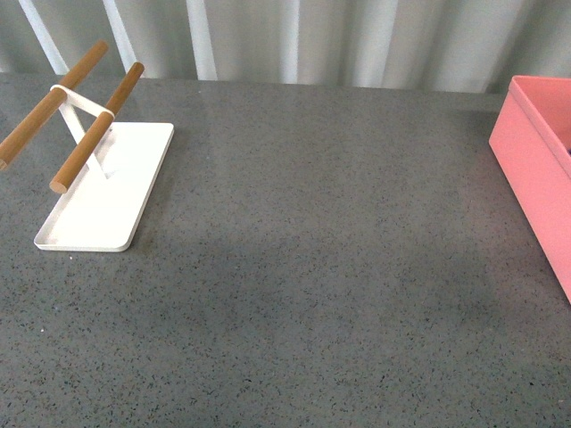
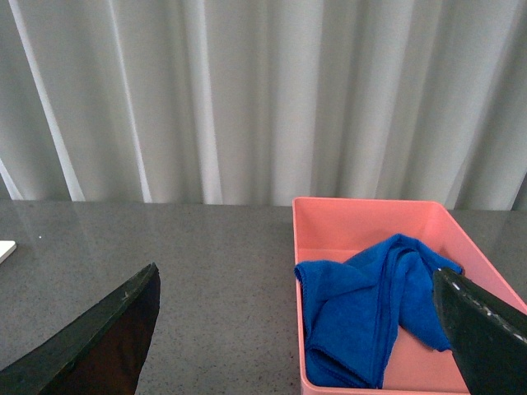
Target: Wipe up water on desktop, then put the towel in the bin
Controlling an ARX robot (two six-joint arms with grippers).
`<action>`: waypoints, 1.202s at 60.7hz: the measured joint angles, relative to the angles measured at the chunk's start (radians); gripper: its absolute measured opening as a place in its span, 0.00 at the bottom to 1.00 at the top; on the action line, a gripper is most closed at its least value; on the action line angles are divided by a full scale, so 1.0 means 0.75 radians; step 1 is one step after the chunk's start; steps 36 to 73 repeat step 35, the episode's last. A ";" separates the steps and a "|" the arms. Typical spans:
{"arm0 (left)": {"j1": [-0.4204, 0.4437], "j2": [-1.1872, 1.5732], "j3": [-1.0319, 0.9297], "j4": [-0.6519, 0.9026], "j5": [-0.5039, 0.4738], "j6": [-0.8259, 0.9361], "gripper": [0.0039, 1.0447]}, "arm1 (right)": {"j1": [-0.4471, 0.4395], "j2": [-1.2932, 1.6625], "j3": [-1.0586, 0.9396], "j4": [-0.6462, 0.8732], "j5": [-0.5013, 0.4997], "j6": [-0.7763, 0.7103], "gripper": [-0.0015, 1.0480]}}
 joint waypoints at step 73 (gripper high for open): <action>0.000 0.000 0.000 0.000 0.000 0.000 0.94 | 0.000 0.000 0.000 0.000 0.000 0.000 0.93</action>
